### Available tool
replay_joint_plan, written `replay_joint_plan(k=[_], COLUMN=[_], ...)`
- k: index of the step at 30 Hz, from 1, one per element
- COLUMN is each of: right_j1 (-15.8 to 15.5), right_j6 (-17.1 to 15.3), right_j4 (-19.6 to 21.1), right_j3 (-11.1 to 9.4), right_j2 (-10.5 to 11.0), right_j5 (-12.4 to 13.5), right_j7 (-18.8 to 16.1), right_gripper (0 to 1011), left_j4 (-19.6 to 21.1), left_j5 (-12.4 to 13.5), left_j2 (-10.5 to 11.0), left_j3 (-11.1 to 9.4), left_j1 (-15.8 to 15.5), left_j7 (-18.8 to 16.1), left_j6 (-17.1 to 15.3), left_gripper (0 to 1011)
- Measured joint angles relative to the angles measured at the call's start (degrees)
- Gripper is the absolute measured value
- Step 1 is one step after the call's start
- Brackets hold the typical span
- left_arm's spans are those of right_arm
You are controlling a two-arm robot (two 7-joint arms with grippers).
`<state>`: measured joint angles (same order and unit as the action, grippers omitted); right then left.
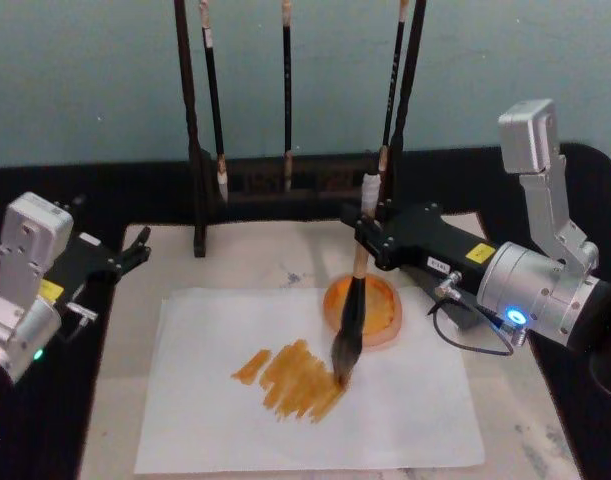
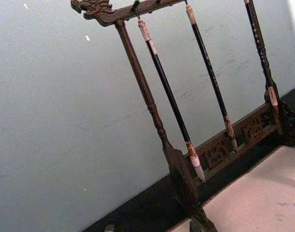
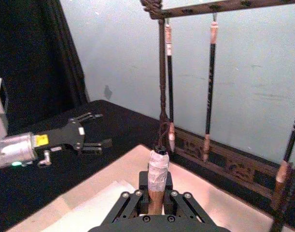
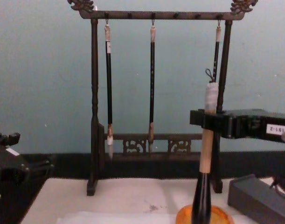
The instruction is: Pick up the brush from the inkstone, write on the paper, then place the brush back to its original position.
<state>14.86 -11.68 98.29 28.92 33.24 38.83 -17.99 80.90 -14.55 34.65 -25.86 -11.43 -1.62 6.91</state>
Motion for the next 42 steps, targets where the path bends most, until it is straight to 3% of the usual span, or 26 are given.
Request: replay_joint_plan(k=[13, 21, 32, 42], right_j1=[-1.82, -2.65, -2.93, -1.7], right_j6=[-0.97, -1.57, -2.51, -2.17], right_j4=[4.19, 5.93, 4.59, 0.57], right_j3=[-0.54, 0.46, 0.93, -0.31], right_j2=[-0.8, -1.04, -1.42, -2.41], right_j5=[-0.35, -0.6, 0.02, 0.15], right_j7=[-2.26, -3.83, -4.23, -3.13], right_gripper=[160, 160, 160, 160], left_j4=[0.0, 0.0, 0.0, 0.0], left_j5=[0.0, 0.0, 0.0, 0.0], left_j2=[0.0, 0.0, 0.0, 0.0], left_j3=[0.0, 0.0, 0.0, 0.0], left_j1=[0.0, 0.0, 0.0, 0.0], left_j7=[0.0, 0.0, 0.0, 0.0], left_j6=[0.0, 0.0, 0.0, 0.0], left_gripper=[1009, 1010, 1010, 1010])
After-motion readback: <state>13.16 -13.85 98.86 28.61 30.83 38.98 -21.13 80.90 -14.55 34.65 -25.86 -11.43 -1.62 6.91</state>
